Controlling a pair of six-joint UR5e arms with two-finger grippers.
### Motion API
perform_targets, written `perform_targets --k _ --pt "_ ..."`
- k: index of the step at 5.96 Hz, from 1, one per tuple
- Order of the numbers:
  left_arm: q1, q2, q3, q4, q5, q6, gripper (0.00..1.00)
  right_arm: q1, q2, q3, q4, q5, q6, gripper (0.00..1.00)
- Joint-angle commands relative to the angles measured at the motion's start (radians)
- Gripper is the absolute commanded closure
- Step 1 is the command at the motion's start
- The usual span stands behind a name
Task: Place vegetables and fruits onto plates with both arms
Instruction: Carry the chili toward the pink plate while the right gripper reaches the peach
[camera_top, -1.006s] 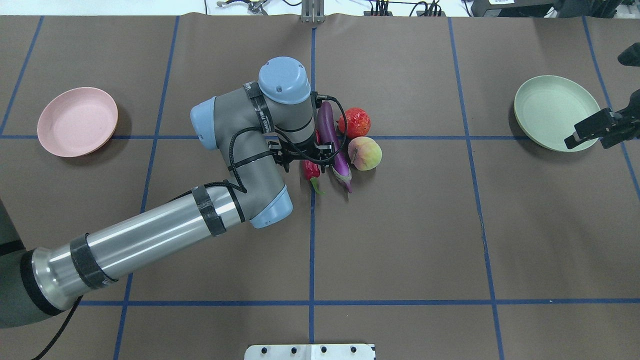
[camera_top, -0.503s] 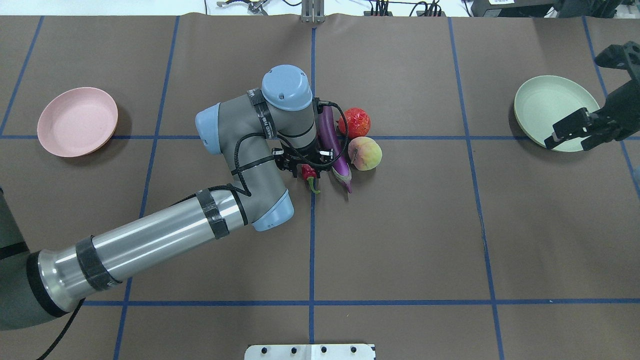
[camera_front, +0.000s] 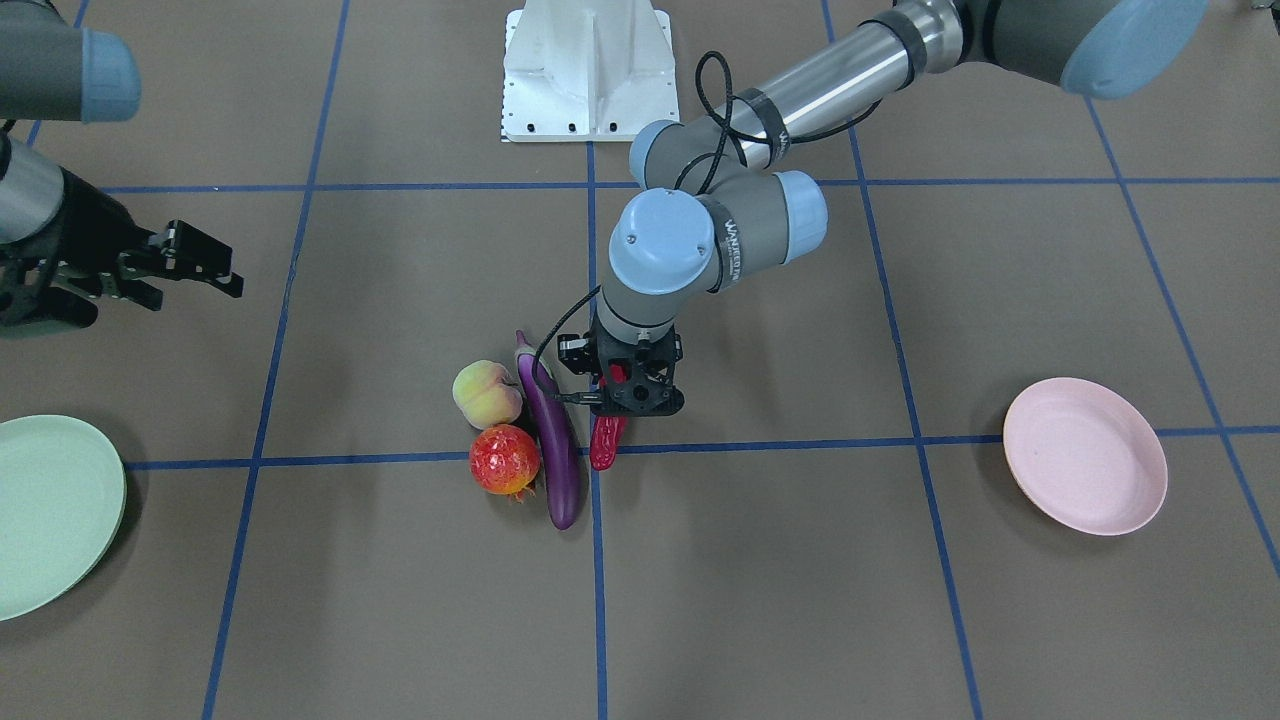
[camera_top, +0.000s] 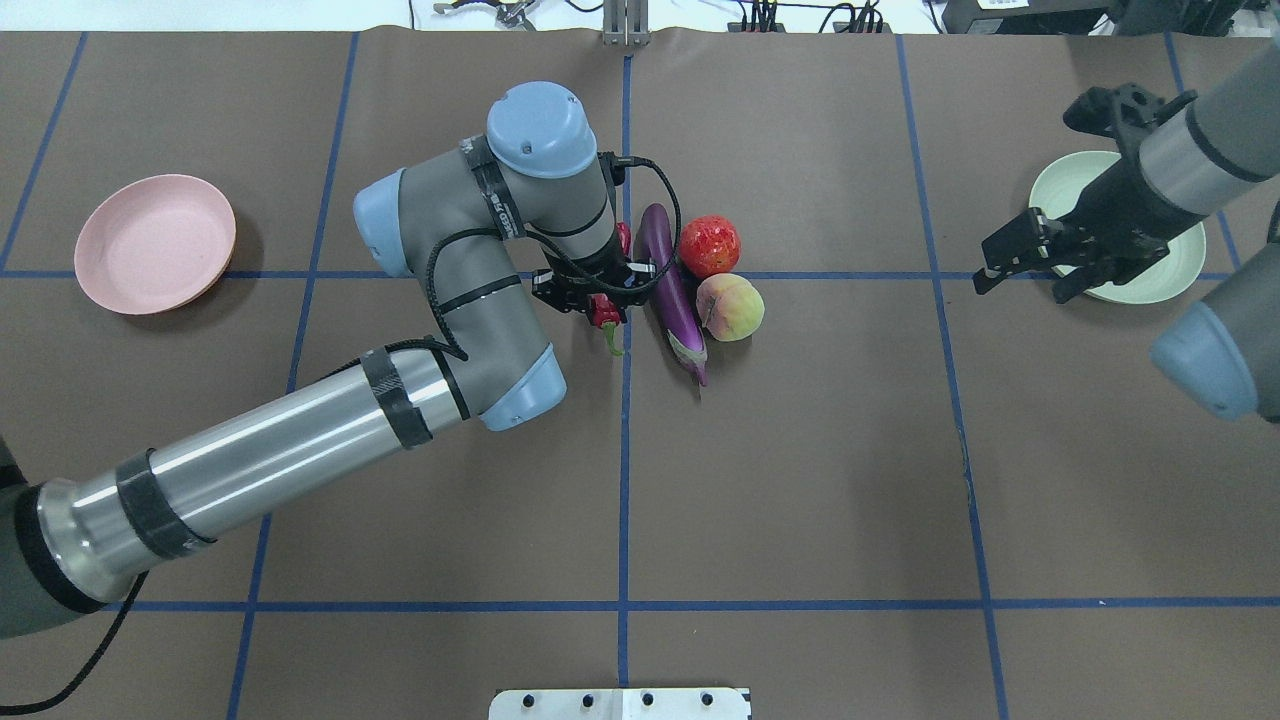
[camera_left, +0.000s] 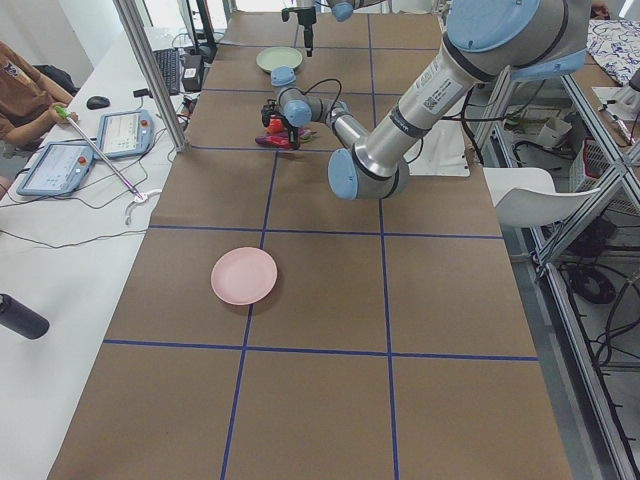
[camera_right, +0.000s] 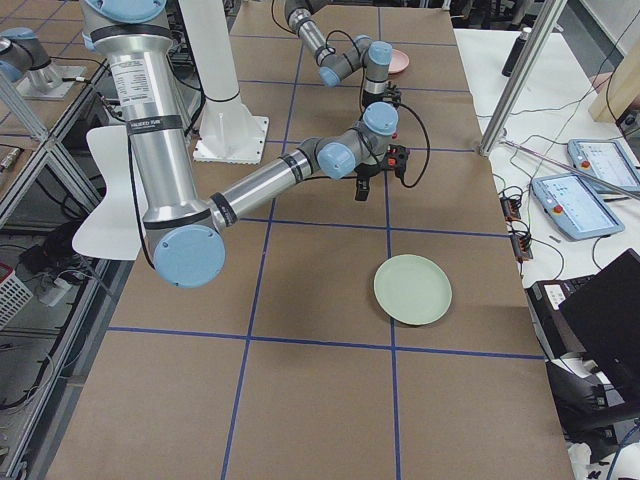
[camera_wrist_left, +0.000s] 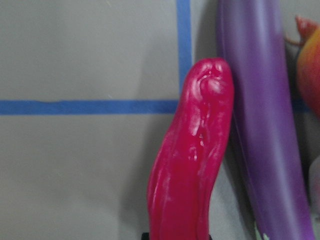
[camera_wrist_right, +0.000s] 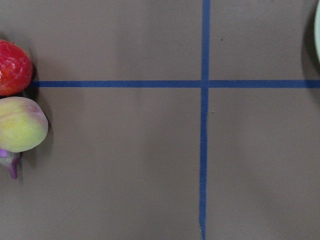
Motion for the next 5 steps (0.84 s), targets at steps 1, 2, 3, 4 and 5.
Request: perform_targets --k 1,2,3,4,5 --pt "-0.156 0.35 -0.287 -0.006 -0.12 0.003 1.0 -0.183 0.145 -0.014 0.0 -0.185 0.347 0.0" --pt "-0.23 0.451 -0.329 -0.008 -0.121 0.037 1.0 -0.271 0.243 -0.07 0.001 -0.321 0.539 0.0" --pt "-0.284 0.513 -0.339 -0.008 -0.125 0.145 1.0 -0.314 0.273 -0.115 0.03 -0.421 0.615 0.0" --pt "-0.31 0.535 -0.342 -0.008 -0.127 0.185 1.0 -0.319 0.278 -0.192 0.129 -0.431 0.631 0.0" --pt "-0.309 0.533 -0.342 -0.008 -0.127 0.184 1.0 -0.319 0.295 -0.293 0.252 -0.433 0.627 0.0"
